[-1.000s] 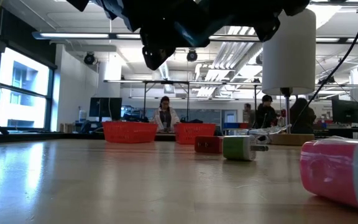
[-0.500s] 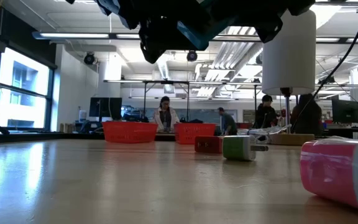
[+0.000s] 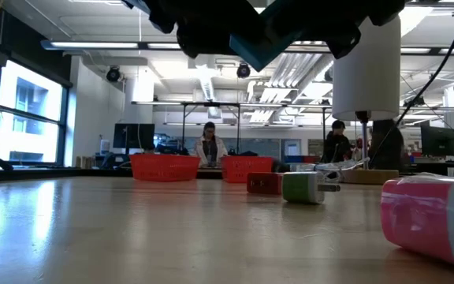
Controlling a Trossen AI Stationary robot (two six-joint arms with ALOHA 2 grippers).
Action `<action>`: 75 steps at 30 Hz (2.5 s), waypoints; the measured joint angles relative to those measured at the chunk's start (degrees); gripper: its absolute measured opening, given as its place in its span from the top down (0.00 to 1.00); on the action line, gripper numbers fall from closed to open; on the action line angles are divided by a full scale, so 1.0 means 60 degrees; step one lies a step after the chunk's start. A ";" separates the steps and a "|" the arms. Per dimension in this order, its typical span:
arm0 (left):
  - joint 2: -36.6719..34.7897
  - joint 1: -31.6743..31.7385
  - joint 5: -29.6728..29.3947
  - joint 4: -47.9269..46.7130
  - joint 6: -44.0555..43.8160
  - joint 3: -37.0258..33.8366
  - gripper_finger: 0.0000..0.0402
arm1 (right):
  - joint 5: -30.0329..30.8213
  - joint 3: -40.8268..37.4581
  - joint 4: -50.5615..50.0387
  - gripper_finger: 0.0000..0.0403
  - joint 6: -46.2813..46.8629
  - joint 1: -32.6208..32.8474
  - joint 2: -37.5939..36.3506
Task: Pick & Place Office items
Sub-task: Put the blue digital clock into the right red bin
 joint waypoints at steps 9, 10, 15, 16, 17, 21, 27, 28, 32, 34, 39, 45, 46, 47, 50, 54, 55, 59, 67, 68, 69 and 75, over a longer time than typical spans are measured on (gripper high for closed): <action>0.0000 -0.0824 -0.2940 -0.0103 0.1159 -0.0004 0.43 | 0.0003 0.0000 -0.0871 0.88 0.1204 0.0000 -0.0034; 0.0000 -0.0921 -0.3307 -0.0142 0.1273 -0.0004 0.43 | 0.0000 0.0000 -0.1041 0.88 0.1398 0.0000 -0.0069; 0.0000 -0.1360 -0.4587 -0.0242 0.1351 -0.0004 0.43 | 0.0193 0.0009 -0.1730 0.88 0.2099 -0.0057 -0.0266; 0.0000 -0.1420 -0.4640 -0.0313 0.1351 -0.0004 0.43 | 0.0275 0.0051 -0.1858 0.88 0.2125 -0.0085 -0.0266; 0.0000 -0.1476 -0.4679 -0.0381 0.1351 -0.0004 0.43 | 0.0342 0.0103 -0.2067 0.88 0.2131 -0.0095 -0.0279; 0.0000 -0.1637 -0.4718 -0.0858 0.1091 -0.0004 0.43 | 0.0597 0.0512 -0.3185 0.88 0.2577 -0.0239 -0.0426; 0.0000 -0.1736 -0.4671 -0.2029 -0.0082 -0.0007 0.43 | 0.0951 0.1120 -0.5309 0.88 0.3580 -0.0681 -0.0417; 0.0000 -0.1750 -0.4668 -0.2218 -0.0271 -0.0014 0.43 | 0.0974 0.1189 -0.5596 0.88 0.3728 -0.0776 -0.0419; 0.0000 -0.1874 -0.4294 -0.2773 -0.0874 -0.0018 0.43 | 0.1163 0.1574 -0.6582 0.88 0.4045 -0.1225 -0.0408; 0.0000 -0.1969 -0.4120 -0.2928 -0.1093 -0.0018 0.43 | 0.1287 0.1808 -0.6999 0.88 0.4106 -0.1509 -0.0412; 0.0000 -0.2245 -0.4017 -0.3242 -0.1429 -0.0018 0.43 | 0.1371 0.2334 -0.7347 0.88 0.3827 -0.2283 -0.0412; 0.0000 -0.2501 -0.4004 -0.3258 -0.1769 -0.0018 0.43 | 0.1370 0.2836 -0.7636 0.88 0.3292 -0.3281 -0.0412; 0.0000 -0.2526 -0.3998 -0.3259 -0.1906 -0.0018 0.43 | 0.1356 0.2892 -0.7736 0.88 0.3239 -0.3447 -0.0412; 0.0000 -0.2559 -0.3994 -0.3256 -0.2029 -0.0018 0.43 | 0.1302 0.2921 -0.7764 0.88 0.3158 -0.3611 -0.0412; 0.0000 -0.2673 -0.3992 -0.3257 -0.2511 -0.0018 0.43 | 0.0998 0.2958 -0.7731 0.88 0.3004 -0.4169 -0.0412; 0.0000 -0.2854 -0.3467 -0.3259 -0.3039 -0.0018 0.43 | 0.0519 0.2954 -0.7703 0.88 0.2764 -0.4914 -0.0410; 0.0000 -0.2903 -0.3304 -0.3262 -0.3130 -0.0018 0.43 | 0.0435 0.2954 -0.7695 0.88 0.2711 -0.5086 -0.0412; 0.0000 -0.3081 -0.2922 -0.3290 -0.3582 -0.0018 0.43 | -0.0139 0.3027 -0.7636 0.88 0.2476 -0.5767 -0.0408; 0.0000 -0.3141 -0.2920 -0.3302 -0.3801 -0.0018 0.43 | -0.0929 0.3969 -0.7985 0.88 0.1639 -0.6803 -0.0408; 0.0000 -0.3117 -0.2919 -0.3314 -0.3857 -0.0018 0.43 | -0.0958 0.4134 -0.8167 0.88 0.1575 -0.6929 -0.0408; 0.0000 -0.3106 -0.2919 -0.3361 -0.3930 -0.0017 0.43 | -0.0962 0.4292 -0.8332 0.88 0.1503 -0.7074 -0.0408; 0.0000 -0.3135 -0.2923 -0.3709 -0.4023 -0.0015 0.43 | -0.1221 0.4779 -0.8738 0.88 0.1163 -0.7964 -0.0331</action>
